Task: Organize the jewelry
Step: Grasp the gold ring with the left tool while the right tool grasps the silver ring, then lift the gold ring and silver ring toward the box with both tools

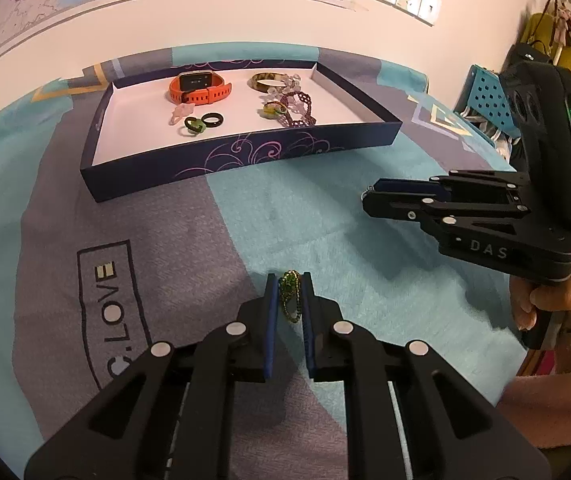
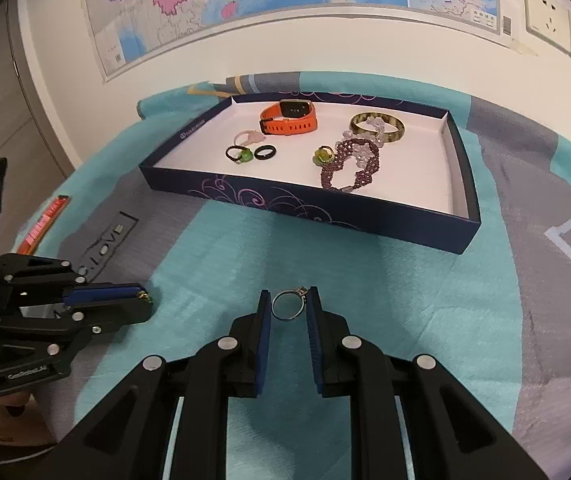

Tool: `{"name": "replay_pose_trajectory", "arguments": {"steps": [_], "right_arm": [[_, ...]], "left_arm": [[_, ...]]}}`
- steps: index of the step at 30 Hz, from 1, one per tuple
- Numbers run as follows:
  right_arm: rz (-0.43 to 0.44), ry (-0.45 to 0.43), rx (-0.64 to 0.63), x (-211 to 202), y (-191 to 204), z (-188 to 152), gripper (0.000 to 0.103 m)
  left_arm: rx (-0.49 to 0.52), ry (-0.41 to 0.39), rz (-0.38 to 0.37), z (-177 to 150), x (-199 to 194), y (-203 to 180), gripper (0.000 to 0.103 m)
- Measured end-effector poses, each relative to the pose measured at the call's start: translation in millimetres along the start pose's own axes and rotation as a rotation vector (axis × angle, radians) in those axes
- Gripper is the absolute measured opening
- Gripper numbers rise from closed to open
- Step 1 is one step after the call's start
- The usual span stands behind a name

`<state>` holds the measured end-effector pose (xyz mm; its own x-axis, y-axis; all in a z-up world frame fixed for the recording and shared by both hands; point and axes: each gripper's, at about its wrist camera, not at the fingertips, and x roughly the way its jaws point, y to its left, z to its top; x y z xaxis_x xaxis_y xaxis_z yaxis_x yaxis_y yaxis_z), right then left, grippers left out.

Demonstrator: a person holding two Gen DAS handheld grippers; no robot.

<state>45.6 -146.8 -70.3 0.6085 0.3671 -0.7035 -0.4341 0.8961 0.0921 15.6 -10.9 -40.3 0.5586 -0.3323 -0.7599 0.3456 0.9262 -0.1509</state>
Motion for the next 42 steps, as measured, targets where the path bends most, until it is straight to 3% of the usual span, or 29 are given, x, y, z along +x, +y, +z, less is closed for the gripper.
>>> {"name": "replay_pose_trajectory", "arguments": {"steps": [42], "right_arm": [[0.060,-0.080,-0.010,-17.6,3.4,21.7,0.016]], "left_arm": [[-0.039,-0.087,-0.008,35.4,-19.6,9.1,0.012]]}}
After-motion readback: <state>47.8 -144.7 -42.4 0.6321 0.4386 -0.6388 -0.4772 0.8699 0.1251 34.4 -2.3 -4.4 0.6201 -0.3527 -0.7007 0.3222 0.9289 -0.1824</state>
